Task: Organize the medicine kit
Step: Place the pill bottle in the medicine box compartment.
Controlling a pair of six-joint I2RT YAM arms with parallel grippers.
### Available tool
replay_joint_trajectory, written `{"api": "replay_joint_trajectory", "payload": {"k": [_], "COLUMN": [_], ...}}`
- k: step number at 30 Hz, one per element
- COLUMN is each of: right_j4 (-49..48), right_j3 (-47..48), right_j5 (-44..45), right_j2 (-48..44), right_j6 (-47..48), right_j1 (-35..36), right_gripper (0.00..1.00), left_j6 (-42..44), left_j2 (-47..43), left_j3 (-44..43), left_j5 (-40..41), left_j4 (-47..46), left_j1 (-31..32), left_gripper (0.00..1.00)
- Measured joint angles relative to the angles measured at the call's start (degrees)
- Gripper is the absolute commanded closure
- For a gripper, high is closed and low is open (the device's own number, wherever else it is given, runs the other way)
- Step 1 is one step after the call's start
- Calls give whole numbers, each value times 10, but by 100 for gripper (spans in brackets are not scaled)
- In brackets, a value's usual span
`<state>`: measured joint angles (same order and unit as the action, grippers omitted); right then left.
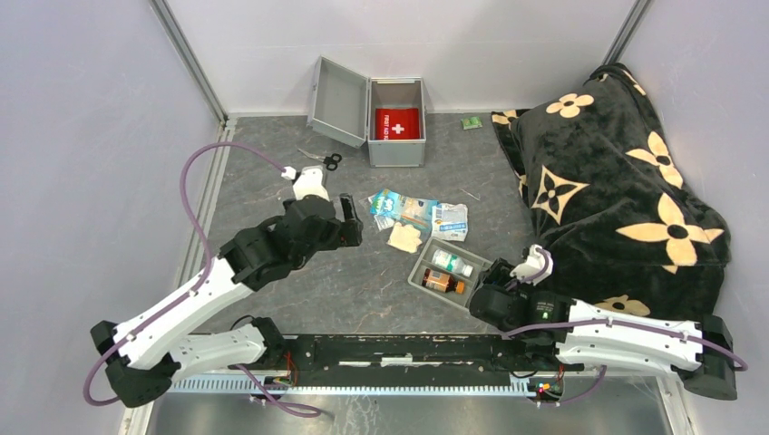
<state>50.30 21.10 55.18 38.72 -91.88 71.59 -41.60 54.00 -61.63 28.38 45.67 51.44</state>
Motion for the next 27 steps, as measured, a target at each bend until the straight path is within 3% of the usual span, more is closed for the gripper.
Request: {"api": "replay_joint_trajectory", "payload": {"k": [2,5,7,10,14,17,23,27], "right_j4": [-3,-45,-92,-144,-187,-234,-322,-386], "right_j3": [19,47,59,82,180,229,225,215], "right_j5": [15,34,33,13,-88,-193,-409,-506], "right_j2": [-1,-20,-41,-55,23,113,254,320], "right_j6": [44,197,306,438,619,713,763,737], "right_j1": [0,0,0,-15,-139,-242,-440,-521], "right_gripper": [30,31,31,23,20,21,23,26], "left_j6": [6,28,40,56,85,104,148,172], "left_j2": [20,65,83,107,132,138,118,95], "left_j3": [0,0,2,2,1,1,29,75], "left_j5": [-2,-14,-29,-63,-86,-90,-95,-98], "left_j4": [-4,-17,-26,-46,-68,-73,-107,-120], "left_j1": [0,-8,-30,-81,-144,-156,-158,-158], "left_gripper": [2,2,2,2,2,2,3,3]}}
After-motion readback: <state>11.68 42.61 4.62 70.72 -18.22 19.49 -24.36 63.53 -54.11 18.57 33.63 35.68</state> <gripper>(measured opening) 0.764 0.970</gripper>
